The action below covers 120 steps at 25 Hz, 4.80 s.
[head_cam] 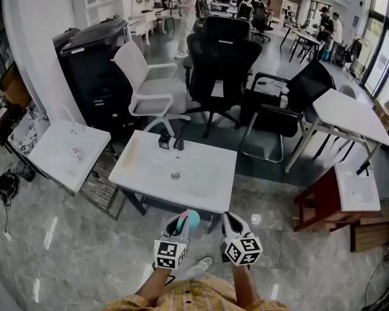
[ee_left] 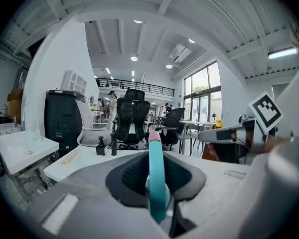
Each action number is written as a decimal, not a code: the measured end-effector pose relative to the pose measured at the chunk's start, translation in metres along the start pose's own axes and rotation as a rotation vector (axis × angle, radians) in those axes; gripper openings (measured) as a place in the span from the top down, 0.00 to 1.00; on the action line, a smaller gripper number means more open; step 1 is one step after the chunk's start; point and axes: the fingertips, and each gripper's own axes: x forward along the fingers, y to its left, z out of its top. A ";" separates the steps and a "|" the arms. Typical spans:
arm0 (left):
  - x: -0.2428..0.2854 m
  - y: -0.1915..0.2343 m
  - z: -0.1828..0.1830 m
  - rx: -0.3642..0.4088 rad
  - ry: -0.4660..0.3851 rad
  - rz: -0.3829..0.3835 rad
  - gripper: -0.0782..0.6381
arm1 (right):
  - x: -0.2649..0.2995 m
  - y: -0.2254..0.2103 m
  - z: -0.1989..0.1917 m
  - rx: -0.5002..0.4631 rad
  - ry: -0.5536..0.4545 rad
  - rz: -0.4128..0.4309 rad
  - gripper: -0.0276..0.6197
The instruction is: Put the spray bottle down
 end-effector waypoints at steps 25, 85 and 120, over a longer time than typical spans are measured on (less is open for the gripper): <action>0.123 0.002 0.021 0.054 0.031 -0.022 0.80 | 0.078 -0.085 0.025 0.006 0.010 -0.018 0.96; 0.374 0.028 0.046 0.155 0.136 -0.383 0.80 | 0.206 -0.211 0.037 0.131 0.021 -0.292 0.96; 0.467 -0.013 0.013 0.250 0.240 -0.481 0.80 | 0.207 -0.253 0.026 0.179 0.034 -0.362 0.96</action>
